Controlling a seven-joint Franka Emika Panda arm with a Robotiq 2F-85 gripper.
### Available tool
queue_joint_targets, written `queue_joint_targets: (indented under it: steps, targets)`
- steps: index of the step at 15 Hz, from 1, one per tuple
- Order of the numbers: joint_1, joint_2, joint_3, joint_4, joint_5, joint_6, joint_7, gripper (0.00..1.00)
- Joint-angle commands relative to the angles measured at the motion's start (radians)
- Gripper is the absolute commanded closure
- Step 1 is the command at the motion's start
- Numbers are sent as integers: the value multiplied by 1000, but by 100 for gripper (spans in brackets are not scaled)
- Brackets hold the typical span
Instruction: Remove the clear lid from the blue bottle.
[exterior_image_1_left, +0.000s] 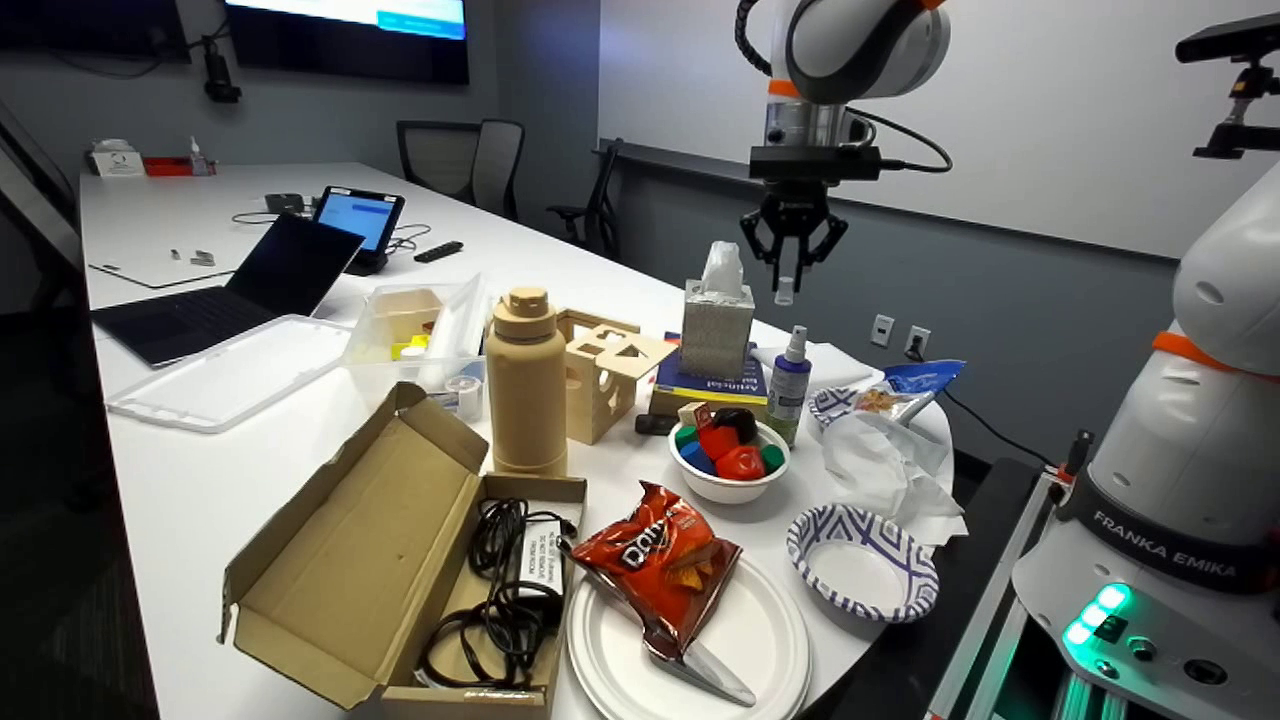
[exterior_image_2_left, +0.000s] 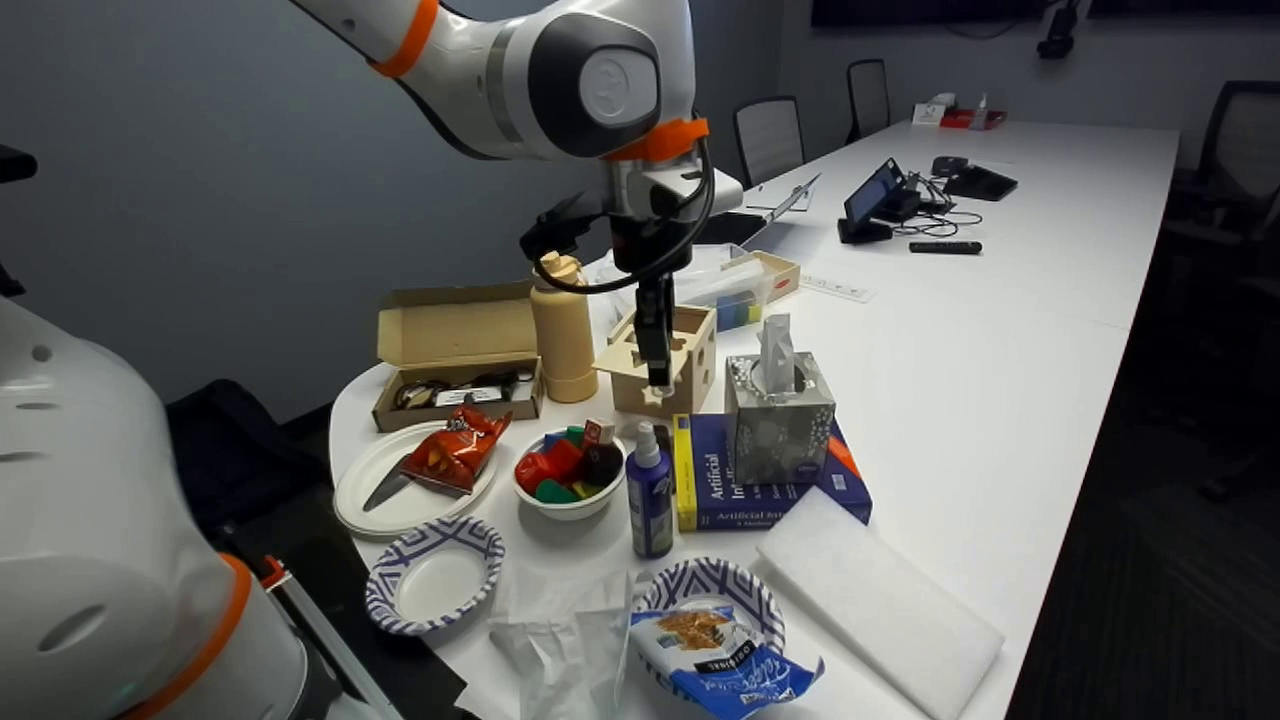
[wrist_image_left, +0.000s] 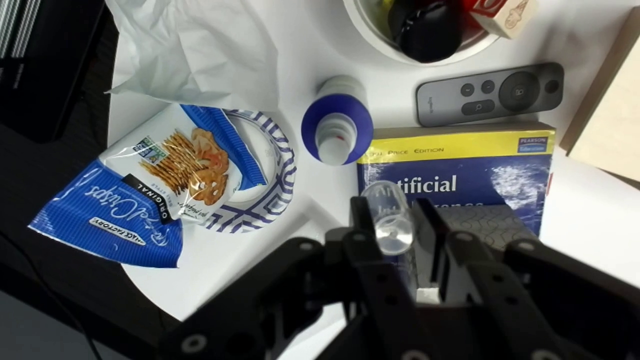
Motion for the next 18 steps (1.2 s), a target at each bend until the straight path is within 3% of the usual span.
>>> queue_joint_targets:
  steps: [1, 11, 18]
  targets:
    - [-1, 37, -2, -4, -28, 18, 34, 94]
    - [-58, 191, -101, -72, -55, 291, 139, 94]
    - [-35, 318, -166, -77, 35, 357, 107, 94]
